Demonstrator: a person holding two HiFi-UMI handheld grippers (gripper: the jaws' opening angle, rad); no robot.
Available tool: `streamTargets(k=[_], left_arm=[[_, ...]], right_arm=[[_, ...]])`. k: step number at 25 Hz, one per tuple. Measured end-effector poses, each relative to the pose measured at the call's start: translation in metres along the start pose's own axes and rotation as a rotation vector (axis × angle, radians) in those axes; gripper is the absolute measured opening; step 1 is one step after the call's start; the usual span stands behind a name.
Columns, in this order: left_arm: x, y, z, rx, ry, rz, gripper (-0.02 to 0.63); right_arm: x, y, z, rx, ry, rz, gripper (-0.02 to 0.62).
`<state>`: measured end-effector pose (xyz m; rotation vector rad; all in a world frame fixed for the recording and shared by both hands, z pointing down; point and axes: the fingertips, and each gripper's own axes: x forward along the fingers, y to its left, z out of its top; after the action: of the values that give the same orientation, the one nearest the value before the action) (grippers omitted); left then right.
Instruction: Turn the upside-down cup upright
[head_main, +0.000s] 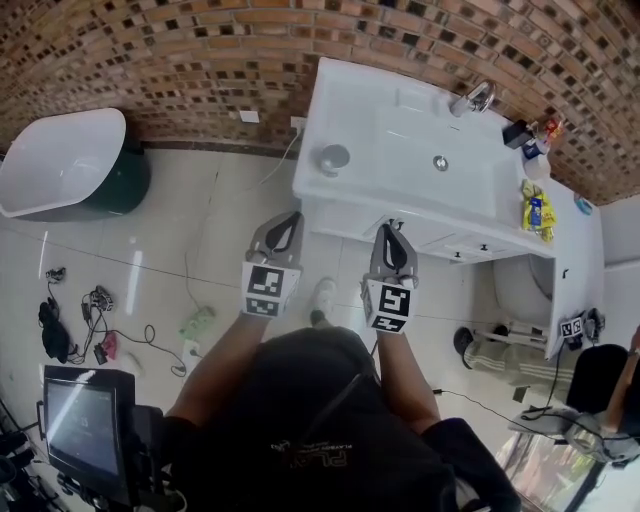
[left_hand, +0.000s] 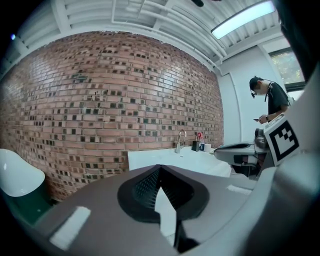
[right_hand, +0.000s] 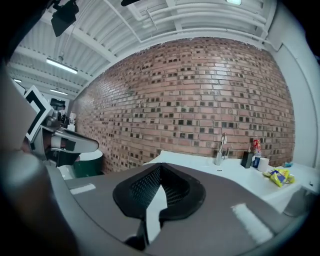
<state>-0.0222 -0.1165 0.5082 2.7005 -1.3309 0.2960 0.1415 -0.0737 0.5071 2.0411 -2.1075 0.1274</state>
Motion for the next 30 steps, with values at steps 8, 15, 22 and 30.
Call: streamTargets(k=[8,15,22,30], left_arm=[[-0.075,0.003,-0.009,0.049,-0.007,0.014,-0.002],[-0.131,-0.01,-0.026,0.05,0.0,-0.015,-0.002],[-0.157,-0.032,-0.032,0.058,-0.002,-0.048,-0.002],[-0.177,-0.05,-0.032,0.032,-0.013,-0.076,-0.002]], right_arm=[[-0.058,0.038,-0.001,0.02,-0.008,-0.011,0.012],[-0.115,0.069,-0.021,0.036,0.024,-0.048,0.012],[-0.162,0.084,-0.04,0.038,0.099,-0.06,0.012],[-0.188,0.092,-0.042,0.019,0.087,-0.044,0.012]])
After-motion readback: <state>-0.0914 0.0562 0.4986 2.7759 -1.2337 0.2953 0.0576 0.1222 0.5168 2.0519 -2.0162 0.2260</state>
